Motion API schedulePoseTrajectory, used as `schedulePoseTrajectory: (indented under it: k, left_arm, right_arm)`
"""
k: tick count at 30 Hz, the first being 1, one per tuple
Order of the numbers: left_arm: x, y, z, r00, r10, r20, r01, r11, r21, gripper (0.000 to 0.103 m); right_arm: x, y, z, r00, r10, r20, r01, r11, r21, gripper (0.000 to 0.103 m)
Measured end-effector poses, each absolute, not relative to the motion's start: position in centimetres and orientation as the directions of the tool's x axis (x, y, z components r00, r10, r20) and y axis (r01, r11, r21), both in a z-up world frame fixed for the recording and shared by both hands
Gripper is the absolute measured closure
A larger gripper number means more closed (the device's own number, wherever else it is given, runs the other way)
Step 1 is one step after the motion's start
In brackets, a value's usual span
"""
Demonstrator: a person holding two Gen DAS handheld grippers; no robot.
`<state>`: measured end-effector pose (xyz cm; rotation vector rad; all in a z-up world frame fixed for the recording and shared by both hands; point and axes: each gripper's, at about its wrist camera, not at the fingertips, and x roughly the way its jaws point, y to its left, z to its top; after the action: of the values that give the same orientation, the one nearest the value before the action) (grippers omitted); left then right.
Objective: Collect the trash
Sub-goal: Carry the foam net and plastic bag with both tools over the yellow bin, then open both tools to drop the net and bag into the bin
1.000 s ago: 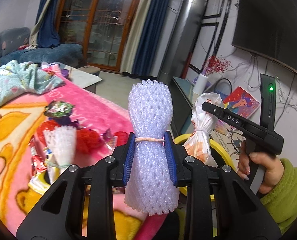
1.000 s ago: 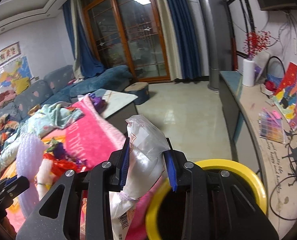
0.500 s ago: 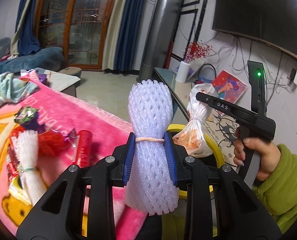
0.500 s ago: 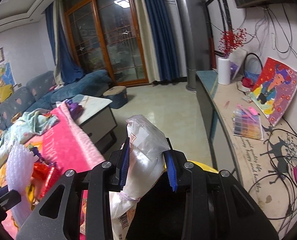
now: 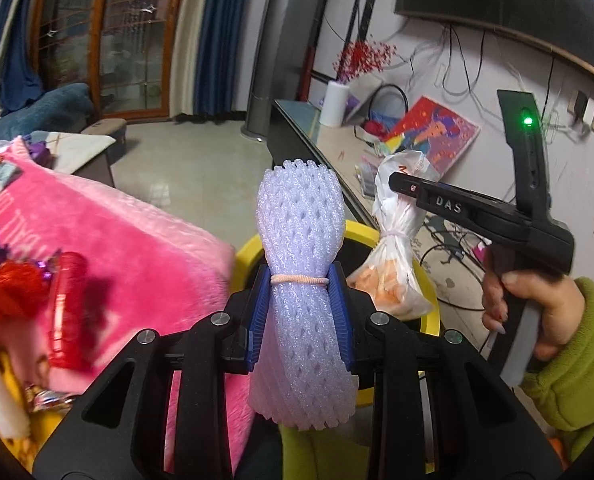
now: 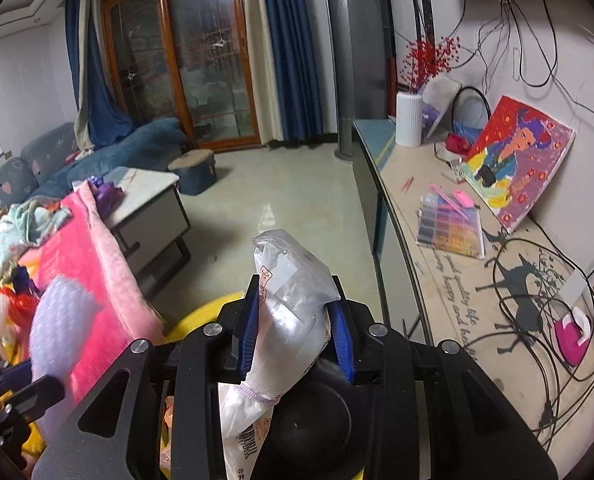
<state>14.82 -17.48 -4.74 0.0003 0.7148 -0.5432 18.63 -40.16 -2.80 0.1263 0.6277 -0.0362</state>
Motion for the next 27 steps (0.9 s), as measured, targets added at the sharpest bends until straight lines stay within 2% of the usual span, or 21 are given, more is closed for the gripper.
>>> schedulePoseTrajectory:
  k: [10, 13, 14, 16, 18, 27]
  left_arm:
    - [17.8, -20.8, -8.1, 0.561, -0.456, -0.690, 0.464, 0.864, -0.194, 0.079]
    - [18.1, -21.0, -8.4, 0.554, -0.455, -0.697, 0.461, 0.865, -0.198, 0.068]
    - [18.1, -20.9, -8.5, 0.553, -0.454, -0.699, 0.460, 0.866, -0.199, 0.059]
    - [18.0, -20.7, -8.4, 0.546, -0.466, -0.696, 0.466, 0.859, -0.210, 0.055]
    - [18.1, -20.5, -8.3, 0.556, -0.461, -0.692, 0.462, 0.863, -0.204, 0.042]
    - [17.3, -17.5, -5.8, 0.632, -0.436, -0.641, 0.394, 0.893, -0.218, 0.020]
  right_arm:
    - [18.8, -42.5, -4.8, 0.772, 0.017, -0.636, 0.108, 0.981, 0.159, 0.064]
    - [18.7, -42.6, -4.7, 0.772, 0.018, -0.635, 0.113, 0.980, 0.166, 0.060]
    - [18.7, -42.7, -4.7, 0.774, 0.024, -0.633, 0.112, 0.978, 0.174, 0.059]
    - [18.7, -42.7, -4.7, 0.775, 0.033, -0.631, 0.107, 0.977, 0.182, 0.057]
    - [18.7, -42.5, -4.5, 0.778, 0.034, -0.628, 0.105, 0.978, 0.183, 0.056]
    - [17.8, -40.5, -2.1, 0.808, 0.030, -0.589, 0.071, 0.987, 0.147, 0.042]
